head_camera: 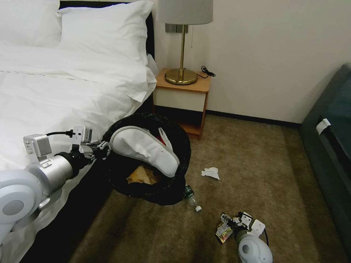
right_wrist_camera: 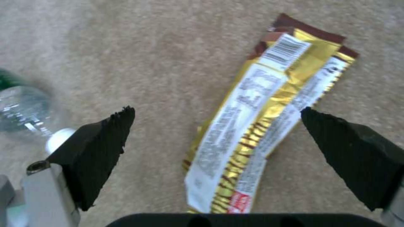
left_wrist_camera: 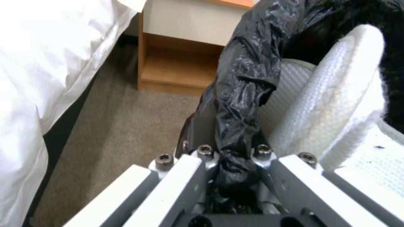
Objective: Pick up the trash bin, then pick up the garbage on the floor and place it into the trash bin.
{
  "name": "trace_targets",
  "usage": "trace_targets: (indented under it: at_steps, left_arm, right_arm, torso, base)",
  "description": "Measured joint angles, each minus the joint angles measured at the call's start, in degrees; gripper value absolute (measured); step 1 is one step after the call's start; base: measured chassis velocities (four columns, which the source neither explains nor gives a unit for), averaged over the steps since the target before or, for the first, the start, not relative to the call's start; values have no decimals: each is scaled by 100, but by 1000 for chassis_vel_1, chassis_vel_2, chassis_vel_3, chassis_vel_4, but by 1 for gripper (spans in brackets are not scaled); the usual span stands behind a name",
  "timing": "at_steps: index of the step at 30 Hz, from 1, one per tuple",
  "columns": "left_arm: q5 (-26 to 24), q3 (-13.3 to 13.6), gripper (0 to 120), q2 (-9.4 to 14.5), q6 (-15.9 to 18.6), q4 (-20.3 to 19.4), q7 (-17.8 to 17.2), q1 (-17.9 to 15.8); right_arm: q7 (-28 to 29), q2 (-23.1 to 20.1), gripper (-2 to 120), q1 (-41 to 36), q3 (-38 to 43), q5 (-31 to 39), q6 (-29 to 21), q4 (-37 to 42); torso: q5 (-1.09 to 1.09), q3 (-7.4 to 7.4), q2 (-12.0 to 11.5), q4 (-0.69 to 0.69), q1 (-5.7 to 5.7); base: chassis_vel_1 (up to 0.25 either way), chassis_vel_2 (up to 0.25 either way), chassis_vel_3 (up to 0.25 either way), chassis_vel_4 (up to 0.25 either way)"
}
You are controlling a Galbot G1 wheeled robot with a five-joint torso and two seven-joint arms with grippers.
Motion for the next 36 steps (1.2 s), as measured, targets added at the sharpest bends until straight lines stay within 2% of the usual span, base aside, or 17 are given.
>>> trace_targets:
  at_steps: [6,19,32,36]
  left_arm:
    - [16,1,1,-10,0,6,8,-3]
    - [25,15,1,13,1,-48,-43,47]
    - [26,24,1,11,1,-75,-66,75]
    - [29,25,1,12,1,-74,-61,76]
  right_arm:
    - [83,-56,100,6,39,122,90,-70]
    - [91,-84,100,318,-77,494,356,-786]
    - [74,-85,100,476,-171,495,485,-1132]
    - [67,-80,88,517,-216,383,518,-1167]
  torso:
    - [0,0,0,0,0]
    - [0,0,0,0,0]
    - [0,0,0,0,0]
    - [-1,0,0,-1,0]
  base:
    - [0,0,0,0]
    - [0,0,0,0]
    - [0,0,0,0]
    - [0,0,0,0]
